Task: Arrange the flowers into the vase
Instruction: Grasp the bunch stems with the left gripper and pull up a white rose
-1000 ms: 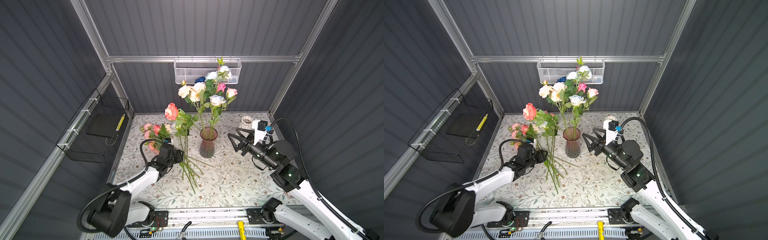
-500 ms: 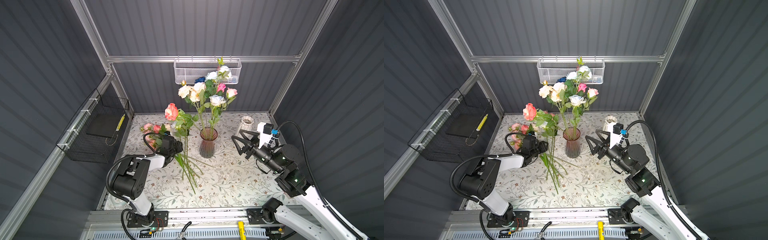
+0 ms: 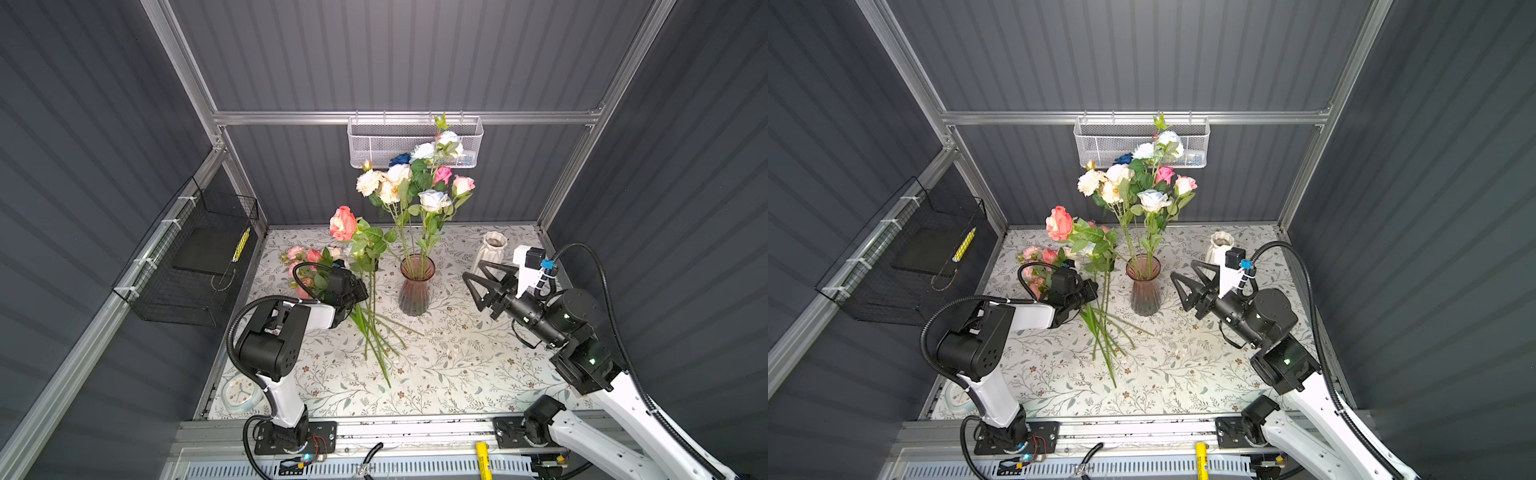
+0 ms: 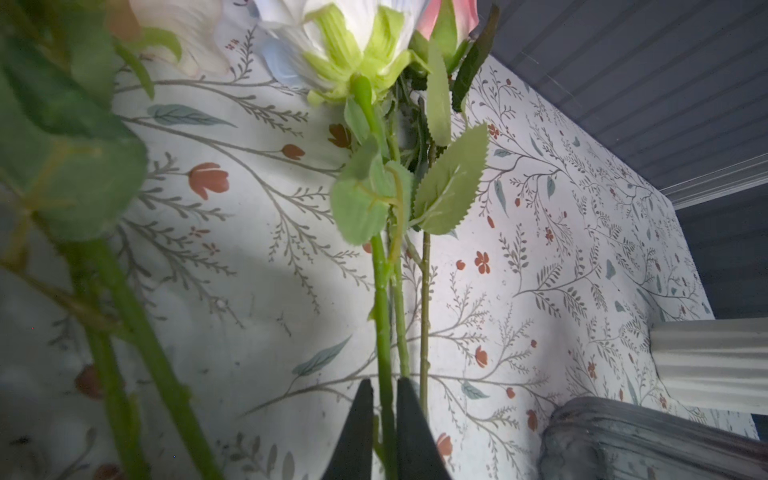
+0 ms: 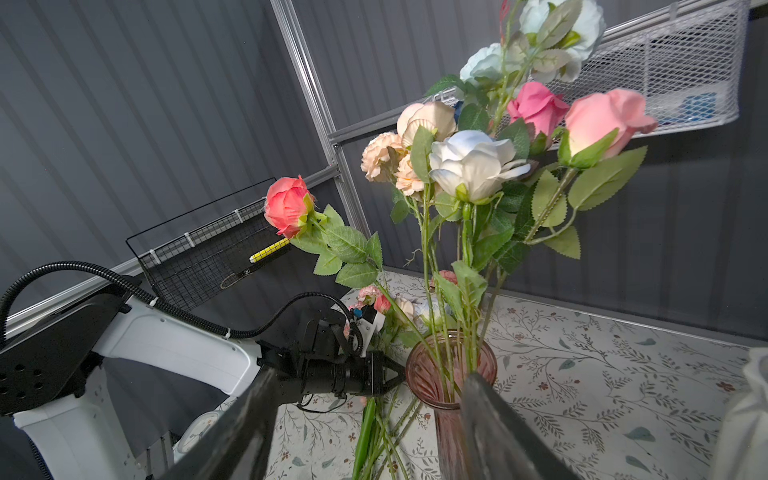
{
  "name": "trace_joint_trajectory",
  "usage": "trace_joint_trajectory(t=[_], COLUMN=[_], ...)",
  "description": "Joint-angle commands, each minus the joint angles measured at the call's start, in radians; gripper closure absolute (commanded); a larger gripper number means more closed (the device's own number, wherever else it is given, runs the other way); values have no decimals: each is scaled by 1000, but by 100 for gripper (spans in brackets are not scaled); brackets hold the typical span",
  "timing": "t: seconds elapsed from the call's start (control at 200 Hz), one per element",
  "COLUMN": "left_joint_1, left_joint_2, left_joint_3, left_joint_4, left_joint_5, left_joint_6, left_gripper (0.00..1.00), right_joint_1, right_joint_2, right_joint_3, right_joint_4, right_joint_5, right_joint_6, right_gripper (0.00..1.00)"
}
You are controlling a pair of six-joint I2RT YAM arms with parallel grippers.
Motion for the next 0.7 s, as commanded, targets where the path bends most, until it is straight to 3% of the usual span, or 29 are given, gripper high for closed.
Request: trace_joint_trajectory(t=[0.0,0.115,0.395,0.695], left_joint_1=[2,2,2,2], left_joint_2=[9,32,53,-200], left_joint_3=[19,23,44,-1], left_joint_4=[9,13,-1,-35], left_joint_5=[15,19,35,-34], left_joint_6=[-2,-14,-16,-20], left_gripper=[79,74,99,100], right_joint_1=[-2,-2,-2,-2], right_joint_2=[-3,-5,-1,2], right_joint_3=[-9,-5,13,26], right_joint_4=[8,3,-7,5], right_joint_5=[-5,-5,-4,-7], right_joint_6=[-6,-4,-2,1], right_gripper=[29,29,29,29])
